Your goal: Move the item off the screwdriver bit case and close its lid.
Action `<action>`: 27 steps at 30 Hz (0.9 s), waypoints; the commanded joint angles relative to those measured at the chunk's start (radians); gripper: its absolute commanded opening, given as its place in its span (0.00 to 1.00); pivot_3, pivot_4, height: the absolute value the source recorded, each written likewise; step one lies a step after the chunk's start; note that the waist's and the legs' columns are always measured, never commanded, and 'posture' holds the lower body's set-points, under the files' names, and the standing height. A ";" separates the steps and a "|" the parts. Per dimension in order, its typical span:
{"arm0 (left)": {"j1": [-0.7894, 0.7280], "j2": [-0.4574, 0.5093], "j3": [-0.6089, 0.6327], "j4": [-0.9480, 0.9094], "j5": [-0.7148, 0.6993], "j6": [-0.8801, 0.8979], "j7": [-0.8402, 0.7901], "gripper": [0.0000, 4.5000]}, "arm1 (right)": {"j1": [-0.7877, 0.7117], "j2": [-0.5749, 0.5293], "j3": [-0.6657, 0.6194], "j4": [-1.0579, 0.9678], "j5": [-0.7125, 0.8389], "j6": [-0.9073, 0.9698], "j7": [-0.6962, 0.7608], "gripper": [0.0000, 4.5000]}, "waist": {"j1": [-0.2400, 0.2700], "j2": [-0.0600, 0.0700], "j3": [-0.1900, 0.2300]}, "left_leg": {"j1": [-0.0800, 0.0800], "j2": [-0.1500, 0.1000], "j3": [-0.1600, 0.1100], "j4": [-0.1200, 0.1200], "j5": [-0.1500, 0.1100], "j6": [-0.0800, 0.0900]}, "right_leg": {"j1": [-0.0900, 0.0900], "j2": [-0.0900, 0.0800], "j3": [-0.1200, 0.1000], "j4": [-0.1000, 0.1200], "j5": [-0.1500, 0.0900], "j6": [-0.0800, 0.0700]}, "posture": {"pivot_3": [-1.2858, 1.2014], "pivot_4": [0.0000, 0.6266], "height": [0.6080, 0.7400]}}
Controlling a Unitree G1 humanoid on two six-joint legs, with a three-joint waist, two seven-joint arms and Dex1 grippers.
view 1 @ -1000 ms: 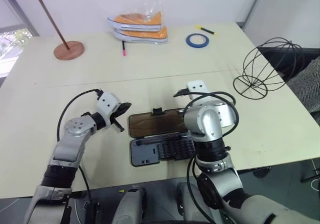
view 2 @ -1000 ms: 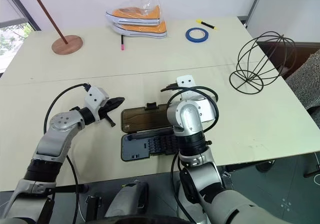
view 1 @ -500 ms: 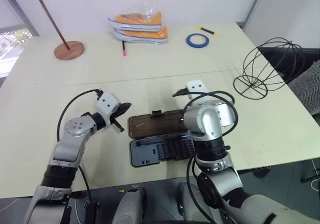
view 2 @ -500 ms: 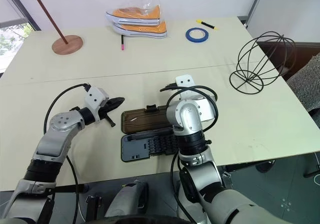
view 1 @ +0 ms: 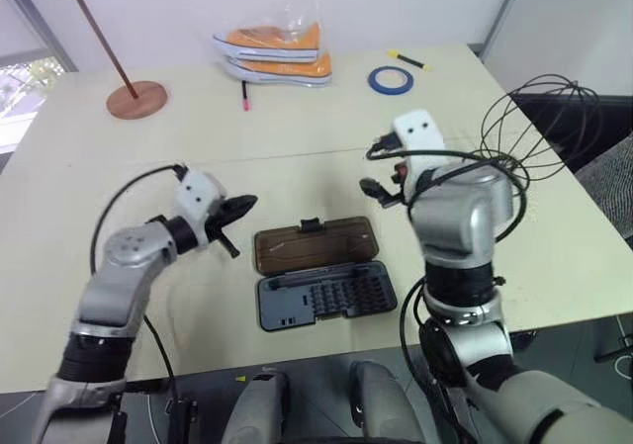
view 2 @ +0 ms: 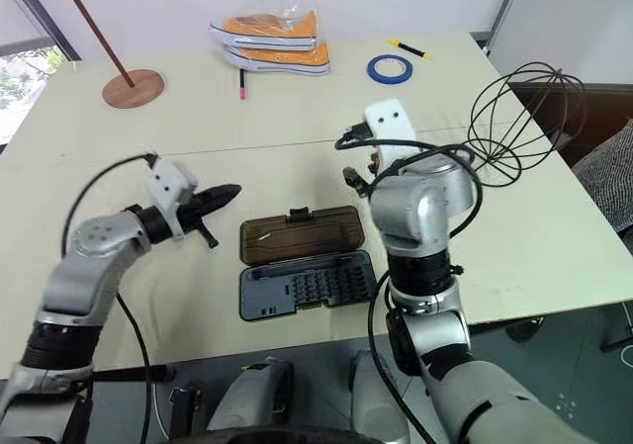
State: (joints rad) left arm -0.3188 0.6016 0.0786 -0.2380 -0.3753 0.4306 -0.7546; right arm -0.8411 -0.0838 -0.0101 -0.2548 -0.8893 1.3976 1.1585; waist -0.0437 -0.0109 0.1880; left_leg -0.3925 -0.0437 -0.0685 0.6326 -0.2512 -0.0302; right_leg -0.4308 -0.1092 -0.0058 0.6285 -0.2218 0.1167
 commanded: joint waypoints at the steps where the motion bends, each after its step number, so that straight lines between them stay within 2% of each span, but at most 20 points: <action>1: -0.026 0.050 0.050 -0.108 -0.127 0.106 -0.055 0.00 | -0.012 -0.034 -0.035 -0.022 0.173 -0.160 -0.075 0.99 | 0.000 0.000 0.000 | 0.000 0.000 0.000 0.000 0.000 0.000 | 0.000 0.000 0.000 0.000 0.000 0.000 | 0.52 0.24 1.00; 5: -0.007 0.107 0.059 -0.169 -0.246 0.217 -0.122 0.00 | 0.017 -0.086 -0.018 0.027 0.338 -0.341 -0.136 0.99 | -0.002 0.000 0.000 | 0.000 0.000 0.001 0.000 0.000 0.000 | 0.000 0.000 0.000 0.000 0.000 0.000 | 0.52 0.24 1.00; 13: 0.093 0.193 -0.002 -0.236 -0.299 0.268 -0.237 0.00 | 0.019 -0.182 0.066 0.209 0.541 -0.620 -0.218 0.99 | 0.001 0.000 0.000 | 0.000 0.002 0.005 0.000 0.000 0.000 | 0.000 0.001 0.000 0.000 0.000 0.000 | 0.52 0.24 1.00; 18: 0.160 0.213 -0.025 -0.234 -0.291 0.262 -0.271 0.00 | 0.009 -0.225 0.106 0.279 0.625 -0.629 -0.222 0.99 | 0.001 0.000 0.000 | 0.000 0.002 0.005 0.000 0.000 0.000 | 0.001 0.001 0.000 -0.001 0.000 0.000 | 0.52 0.24 1.00; 27: 0.218 0.209 -0.122 -0.194 -0.215 0.173 -0.334 0.00 | 0.036 -0.326 0.189 0.302 0.682 -0.695 -0.234 0.99 | 0.002 0.000 0.001 | 0.000 0.002 0.005 0.000 0.000 0.000 | 0.001 0.001 0.001 -0.001 0.000 -0.001 | 0.52 0.24 1.00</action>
State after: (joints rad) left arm -0.1067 0.8064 -0.0335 -0.4394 -0.6079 0.6355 -1.0740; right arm -0.8013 -0.3925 0.1776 0.0644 -0.2212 0.7280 0.9308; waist -0.0417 -0.0108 0.1886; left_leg -0.3920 -0.0413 -0.0634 0.6326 -0.2512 -0.0297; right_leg -0.4300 -0.1082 -0.0053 0.6276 -0.2220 0.1161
